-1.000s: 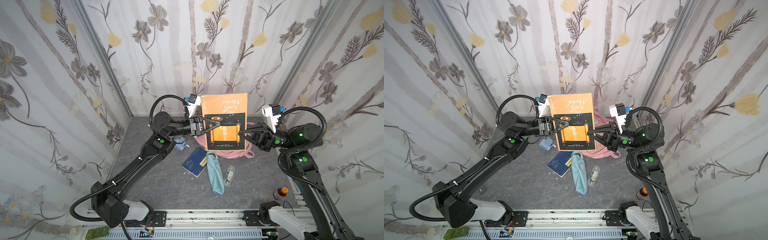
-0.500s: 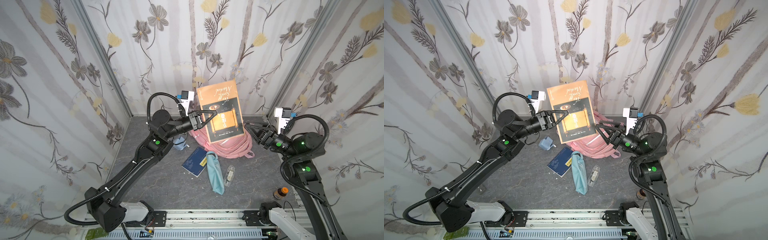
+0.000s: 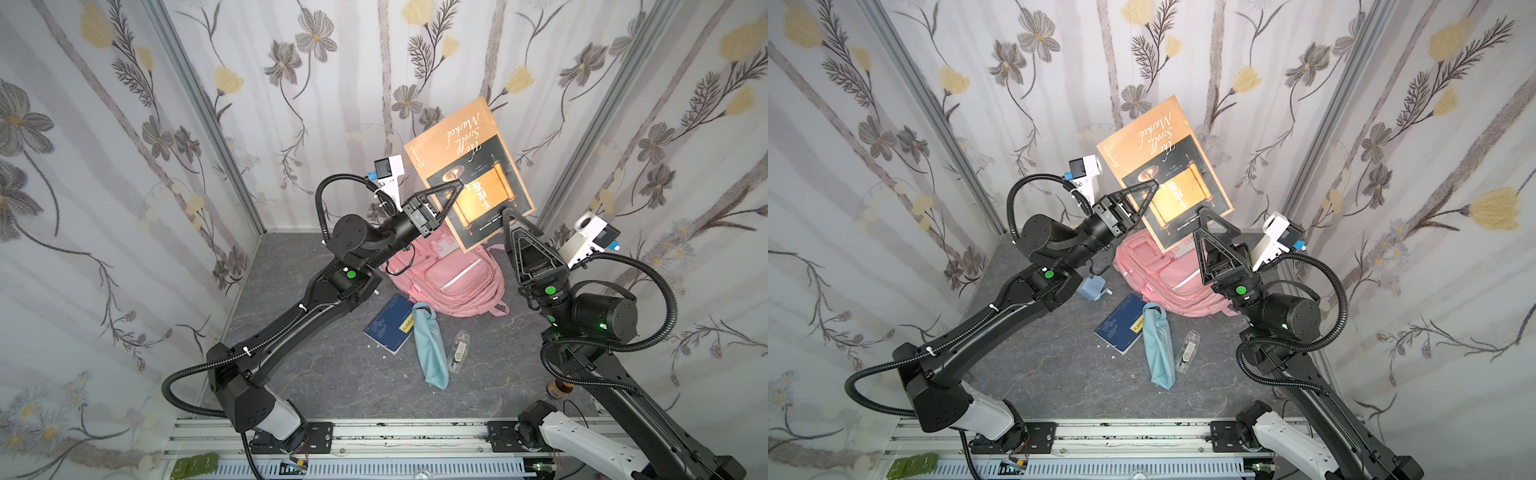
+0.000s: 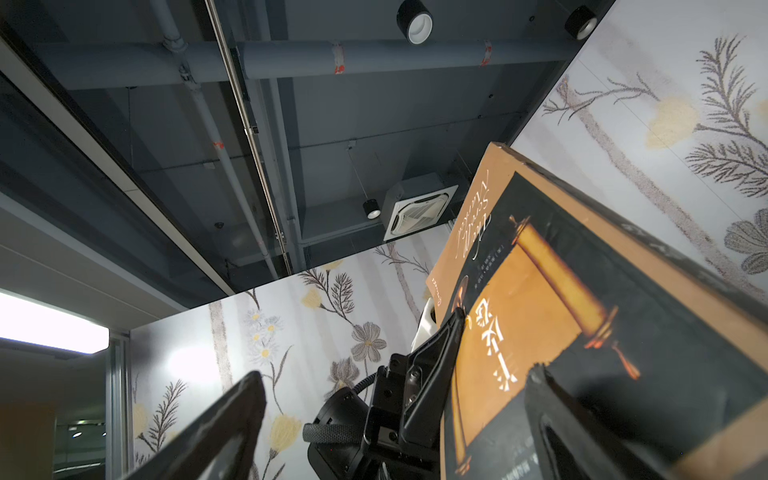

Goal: Pack books, pencil case, and school supplies into a backpack
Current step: Pick up the book from the bottom-center of the table.

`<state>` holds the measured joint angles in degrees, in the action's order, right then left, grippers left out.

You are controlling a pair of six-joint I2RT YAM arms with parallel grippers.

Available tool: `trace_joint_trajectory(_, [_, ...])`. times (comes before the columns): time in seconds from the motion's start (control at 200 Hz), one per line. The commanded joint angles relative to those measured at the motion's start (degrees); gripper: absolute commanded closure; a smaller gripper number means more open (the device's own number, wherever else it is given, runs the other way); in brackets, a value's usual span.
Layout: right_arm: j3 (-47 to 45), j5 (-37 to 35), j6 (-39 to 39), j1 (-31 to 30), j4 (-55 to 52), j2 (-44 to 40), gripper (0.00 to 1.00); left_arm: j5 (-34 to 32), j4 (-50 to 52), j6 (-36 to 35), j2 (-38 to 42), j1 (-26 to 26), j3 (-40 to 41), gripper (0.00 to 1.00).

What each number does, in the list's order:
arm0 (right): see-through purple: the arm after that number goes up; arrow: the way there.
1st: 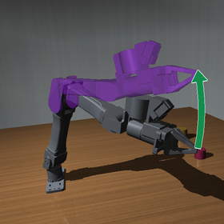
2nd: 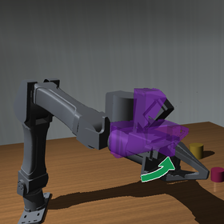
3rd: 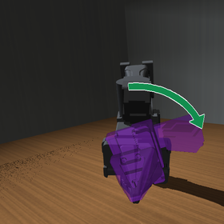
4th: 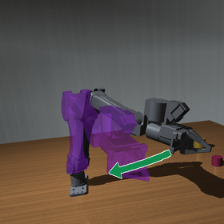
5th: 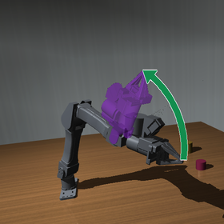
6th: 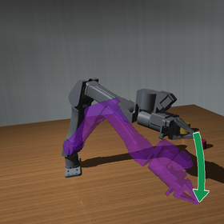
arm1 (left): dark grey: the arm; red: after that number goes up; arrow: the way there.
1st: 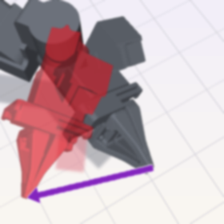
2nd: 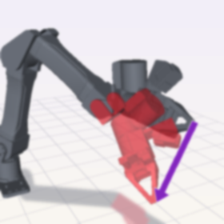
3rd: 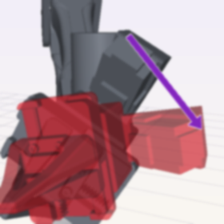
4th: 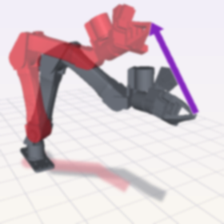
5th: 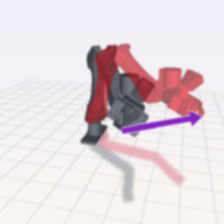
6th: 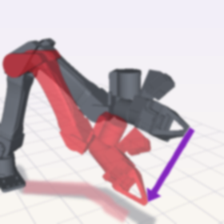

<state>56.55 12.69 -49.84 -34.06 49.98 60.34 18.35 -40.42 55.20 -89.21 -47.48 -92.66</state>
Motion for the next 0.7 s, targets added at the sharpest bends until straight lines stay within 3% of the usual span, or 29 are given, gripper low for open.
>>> trace_joint_trajectory(0.0, [-0.78, -6.60, 0.33, -1.27, 5.78, -0.05, 0.05, -1.76, -14.34, 0.91, -0.95, -0.91, -0.24, 1.00])
trace_joint_trajectory(0.125, [-1.66, -7.45, 3.09, -1.76, 4.70, -1.58, 0.05, -6.22, -18.16, -1.47, -0.32, -1.61, 2.38, 1.00])
trace_joint_trajectory(0.335, [-4.18, -10.27, 4.75, -1.78, 1.17, -5.43, 0.06, -5.60, -14.88, -5.28, 0.70, -1.70, 1.78, 1.00])
trace_joint_trajectory(0.48, [-4.79, -11.39, 5.04, -1.71, -0.96, -6.46, 0.06, -4.89, -16.35, -4.00, -0.20, -1.98, 1.29, 1.00])
trace_joint_trajectory(0.695, [-1.98, -6.53, 4.72, -1.79, -0.39, -3.94, 0.09, -0.51, -19.20, 1.39, -6.23, -3.24, -3.91, 1.00])
